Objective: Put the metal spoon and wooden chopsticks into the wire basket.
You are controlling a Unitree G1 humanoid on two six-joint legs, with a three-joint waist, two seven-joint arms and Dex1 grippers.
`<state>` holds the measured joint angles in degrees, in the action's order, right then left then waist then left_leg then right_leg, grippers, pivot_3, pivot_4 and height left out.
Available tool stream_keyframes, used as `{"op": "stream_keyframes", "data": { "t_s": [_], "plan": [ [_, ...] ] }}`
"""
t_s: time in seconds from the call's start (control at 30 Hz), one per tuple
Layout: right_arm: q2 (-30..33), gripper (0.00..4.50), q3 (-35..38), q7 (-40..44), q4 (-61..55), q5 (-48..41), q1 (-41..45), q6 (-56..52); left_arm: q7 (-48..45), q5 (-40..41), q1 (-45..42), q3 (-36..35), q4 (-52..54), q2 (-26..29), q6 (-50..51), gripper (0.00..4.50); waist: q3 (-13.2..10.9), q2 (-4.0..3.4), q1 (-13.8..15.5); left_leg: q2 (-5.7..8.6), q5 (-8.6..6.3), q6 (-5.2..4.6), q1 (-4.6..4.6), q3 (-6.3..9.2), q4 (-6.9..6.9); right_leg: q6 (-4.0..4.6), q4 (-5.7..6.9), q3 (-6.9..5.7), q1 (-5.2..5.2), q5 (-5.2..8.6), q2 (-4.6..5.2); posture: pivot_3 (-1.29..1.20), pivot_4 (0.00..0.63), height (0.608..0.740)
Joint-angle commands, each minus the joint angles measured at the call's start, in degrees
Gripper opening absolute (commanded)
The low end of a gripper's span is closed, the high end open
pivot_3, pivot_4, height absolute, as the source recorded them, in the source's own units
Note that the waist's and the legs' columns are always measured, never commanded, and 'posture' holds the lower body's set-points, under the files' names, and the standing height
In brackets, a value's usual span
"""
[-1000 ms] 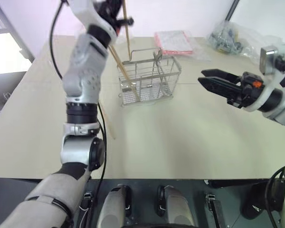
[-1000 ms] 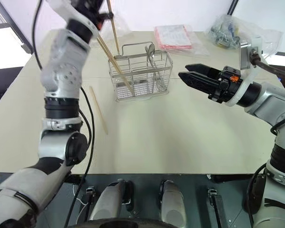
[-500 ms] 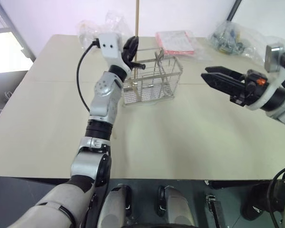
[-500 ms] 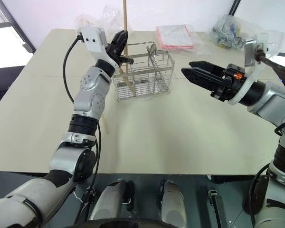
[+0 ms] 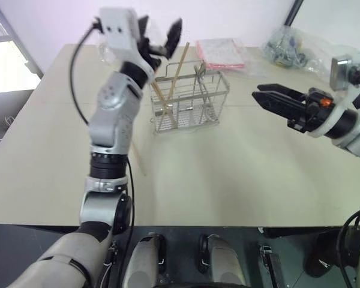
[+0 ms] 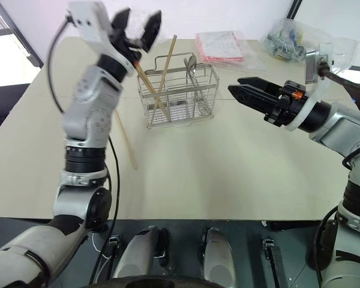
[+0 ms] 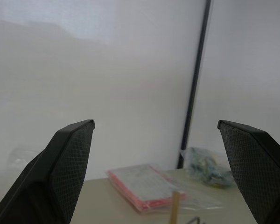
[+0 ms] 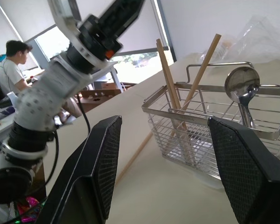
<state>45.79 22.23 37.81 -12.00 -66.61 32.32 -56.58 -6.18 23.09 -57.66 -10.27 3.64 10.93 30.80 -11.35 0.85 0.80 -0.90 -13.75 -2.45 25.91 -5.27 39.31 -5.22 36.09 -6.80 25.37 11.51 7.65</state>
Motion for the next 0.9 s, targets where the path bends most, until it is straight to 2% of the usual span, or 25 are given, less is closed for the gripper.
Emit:
{"op": "stream_keyframes", "data": {
  "t_s": [0.03,0.13,0.23,0.4,0.57,0.9],
  "plan": [
    [-0.6,3.02,0.1,1.3,0.2,0.4,0.7,1.7,11.0,-0.2,-3.8,-4.4,5.2,2.6,18.3,4.45,0.0,0.0,0.0,0.0,0.0,0.0,-0.01,0.01,0.01,-0.01,0.0,0.0,-0.02,0.0,0.0,0.0,0.15,0.699],
    [-0.7,3.02,-0.7,2.6,1.0,1.2,0.9,2.3,19.3,-2.5,-4.1,-8.6,5.1,2.6,31.5,4.45,0.0,-0.01,0.0,0.02,0.0,0.0,-0.12,0.01,0.01,-0.02,0.0,0.0,-0.1,0.01,-0.01,0.0,0.15,0.699],
    [-0.5,3.02,-1.5,4.1,1.9,2.2,1.2,2.8,23.2,-5.2,-3.2,-9.4,5.1,2.0,36.6,4.45,0.0,0.01,0.0,0.03,0.0,0.0,-0.12,0.02,0.01,-0.02,0.03,0.0,-0.09,0.01,-0.03,0.0,0.15,0.699],
    [0.2,3.02,-3.5,7.4,2.6,4.6,1.9,3.7,31.4,-8.3,-2.2,-18.5,-0.1,-6.8,45.8,4.45,0.0,0.04,0.5,0.06,0.01,0.02,-0.11,0.03,0.03,-0.02,0.01,0.0,-0.14,0.01,-0.01,0.0,0.15,0.699],
    [1.2,3.02,-3.8,10.4,1.1,5.1,1.1,3.8,32.5,-10.2,-0.8,-21.1,-8.1,-9.8,44.7,4.45,0.0,0.05,0.4,0.04,0.01,0.03,-0.08,0.02,0.02,-0.02,0.02,-0.01,-0.05,0.01,-0.02,0.0,0.15,0.699],
    [0.1,3.02,-2.0,8.4,-1.0,3.5,-0.1,3.4,25.3,-11.2,0.4,-16.3,-29.4,-7.2,30.7,4.45,0.1,-0.05,0.8,0.03,0.0,0.07,-0.23,-0.02,0.02,0.0,0.03,0.0,-0.15,0.0,0.04,0.0,0.15,0.699]
  ]
}}
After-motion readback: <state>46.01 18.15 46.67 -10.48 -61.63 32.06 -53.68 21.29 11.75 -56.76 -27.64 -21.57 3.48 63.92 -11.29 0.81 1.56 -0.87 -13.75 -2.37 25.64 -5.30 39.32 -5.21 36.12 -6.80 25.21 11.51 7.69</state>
